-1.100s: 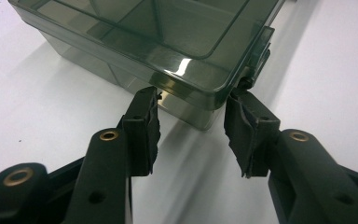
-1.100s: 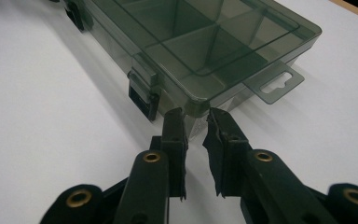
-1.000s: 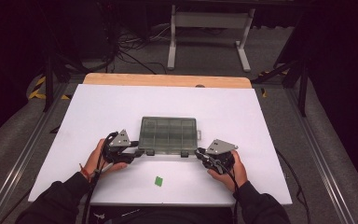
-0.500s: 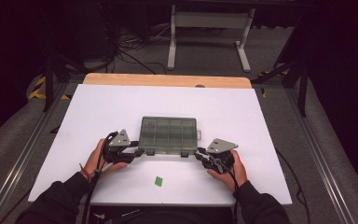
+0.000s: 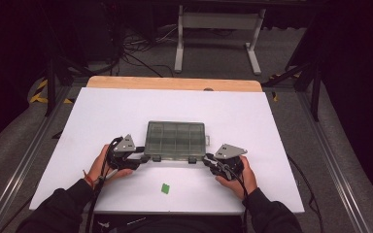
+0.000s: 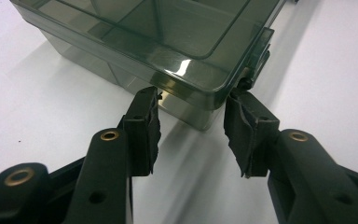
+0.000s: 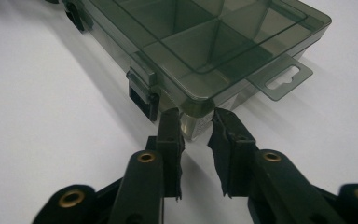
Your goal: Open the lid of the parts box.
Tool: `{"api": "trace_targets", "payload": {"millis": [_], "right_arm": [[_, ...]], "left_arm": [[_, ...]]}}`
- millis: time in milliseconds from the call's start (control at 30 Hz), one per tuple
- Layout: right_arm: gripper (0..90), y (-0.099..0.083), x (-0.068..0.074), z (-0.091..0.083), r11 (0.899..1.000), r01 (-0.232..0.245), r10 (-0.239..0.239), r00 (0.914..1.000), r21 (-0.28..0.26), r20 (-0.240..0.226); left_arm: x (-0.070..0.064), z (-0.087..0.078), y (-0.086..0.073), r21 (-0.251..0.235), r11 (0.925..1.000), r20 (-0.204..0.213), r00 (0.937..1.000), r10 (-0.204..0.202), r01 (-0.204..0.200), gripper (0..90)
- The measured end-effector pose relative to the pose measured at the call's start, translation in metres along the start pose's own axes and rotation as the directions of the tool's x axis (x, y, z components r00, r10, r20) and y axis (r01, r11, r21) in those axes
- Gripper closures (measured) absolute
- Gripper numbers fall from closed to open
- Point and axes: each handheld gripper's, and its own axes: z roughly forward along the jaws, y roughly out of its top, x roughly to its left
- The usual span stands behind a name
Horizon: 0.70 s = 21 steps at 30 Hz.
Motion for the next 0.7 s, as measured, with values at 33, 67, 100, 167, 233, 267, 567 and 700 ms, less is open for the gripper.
{"api": "trace_targets", "payload": {"millis": [33, 67, 100, 167, 233, 267, 567, 700], "right_arm": [[73.1, 0.0002, 0.0, 0.0, 1.0, 0.003, -0.003, 1.0, 0.0, 0.002], [73.3, -0.0001, -0.0009, -0.0002, 1.0, -0.005, 0.005, 1.0, -0.003, -0.003], [73.3, -0.0006, -0.0016, -0.0001, 1.0, -0.01, 0.01, 0.9999, -0.006, -0.008], [73.4, -0.0003, -0.0015, -0.0004, 1.0, -0.007, 0.007, 0.9999, -0.008, -0.009], [73.4, -0.0002, -0.0016, -0.0004, 1.0, -0.005, 0.005, 0.9999, -0.007, -0.009], [73.4, -0.0002, -0.0017, -0.0002, 1.0, -0.006, 0.006, 1.0, -0.007, -0.007], [69.9, -0.0014, -0.0029, -0.0001, 0.999, -0.029, 0.028, 0.9992, -0.016, -0.027], [69.8, -0.0012, -0.0041, -0.0004, 0.999, -0.037, 0.036, 0.9989, -0.028, -0.031]], "left_arm": [[0.0, -0.0001, 0.0, 0.001, 1.0, 0.0, 1.0, -0.001, 0.001, 56.1], [0.0001, 0.0, -0.0001, -0.001, 1.0, 0.0, 1.0, -0.001, 0.001, 56.1], [0.0, 0.0, 0.0, 0.001, 1.0, -0.001, 1.0, 0.0, 0.0, 56.1], [0.0007, -0.0001, -0.0002, 0.002, 1.0, 0.002, 1.0, -0.001, 0.001, 56.2], [0.0007, -0.0001, -0.0002, 0.001, 1.0, 0.003, 1.0, -0.001, 0.001, 56.3], [0.0005, 0.0001, -0.0002, 0.0, 1.0, 0.004, 1.0, -0.003, 0.003, 56.4], [0.0007, 0.0003, -0.0002, 0.0, 1.0, 0.002, 1.0, 0.0, 0.0, 56.0], [0.0004, 0.0004, -0.0002, 0.0, 1.0, 0.001, 1.0, -0.002, 0.002, 55.9]]}}
